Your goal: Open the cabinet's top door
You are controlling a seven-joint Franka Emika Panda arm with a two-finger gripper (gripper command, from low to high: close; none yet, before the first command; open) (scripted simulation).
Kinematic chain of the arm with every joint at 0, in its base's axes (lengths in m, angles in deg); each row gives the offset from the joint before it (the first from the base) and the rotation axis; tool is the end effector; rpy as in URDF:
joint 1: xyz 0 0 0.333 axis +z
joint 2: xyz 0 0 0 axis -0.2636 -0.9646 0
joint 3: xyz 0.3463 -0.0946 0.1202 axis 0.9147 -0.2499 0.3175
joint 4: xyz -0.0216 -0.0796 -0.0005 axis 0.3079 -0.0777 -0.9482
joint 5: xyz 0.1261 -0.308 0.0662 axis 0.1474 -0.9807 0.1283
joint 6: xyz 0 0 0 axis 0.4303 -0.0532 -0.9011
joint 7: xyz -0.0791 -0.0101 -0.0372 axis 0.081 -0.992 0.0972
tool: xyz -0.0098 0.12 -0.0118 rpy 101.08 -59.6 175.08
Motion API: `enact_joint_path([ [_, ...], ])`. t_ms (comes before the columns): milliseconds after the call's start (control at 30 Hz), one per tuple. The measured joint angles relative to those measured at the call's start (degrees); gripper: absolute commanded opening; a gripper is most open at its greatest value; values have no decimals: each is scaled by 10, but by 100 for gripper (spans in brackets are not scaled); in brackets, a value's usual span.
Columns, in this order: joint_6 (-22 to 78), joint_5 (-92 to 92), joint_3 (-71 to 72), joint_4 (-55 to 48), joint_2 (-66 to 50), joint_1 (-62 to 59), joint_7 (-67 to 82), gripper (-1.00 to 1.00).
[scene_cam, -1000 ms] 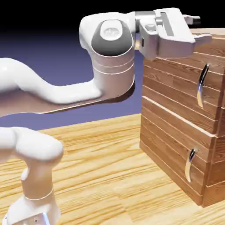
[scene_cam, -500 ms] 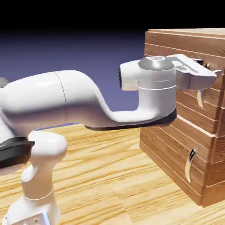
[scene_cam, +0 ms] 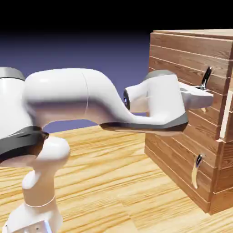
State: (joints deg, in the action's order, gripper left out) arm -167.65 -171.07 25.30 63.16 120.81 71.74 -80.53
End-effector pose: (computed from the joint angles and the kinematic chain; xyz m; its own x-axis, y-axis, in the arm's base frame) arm 0.3807 -0.1865 0.5727 -0.0441 -0.7051 0.7077 -0.0441 -0.7063 -0.7065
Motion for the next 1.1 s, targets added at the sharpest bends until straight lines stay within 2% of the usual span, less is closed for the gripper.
enact_joint_path([
  [333, 92, 134, 172, 166, 30, -208, 46, -100],
  [733, 202, 396, 419, 351, 157, -406, 145, -100],
  [1100, 45, 390, 586, 329, 112, -633, -3, -100],
])
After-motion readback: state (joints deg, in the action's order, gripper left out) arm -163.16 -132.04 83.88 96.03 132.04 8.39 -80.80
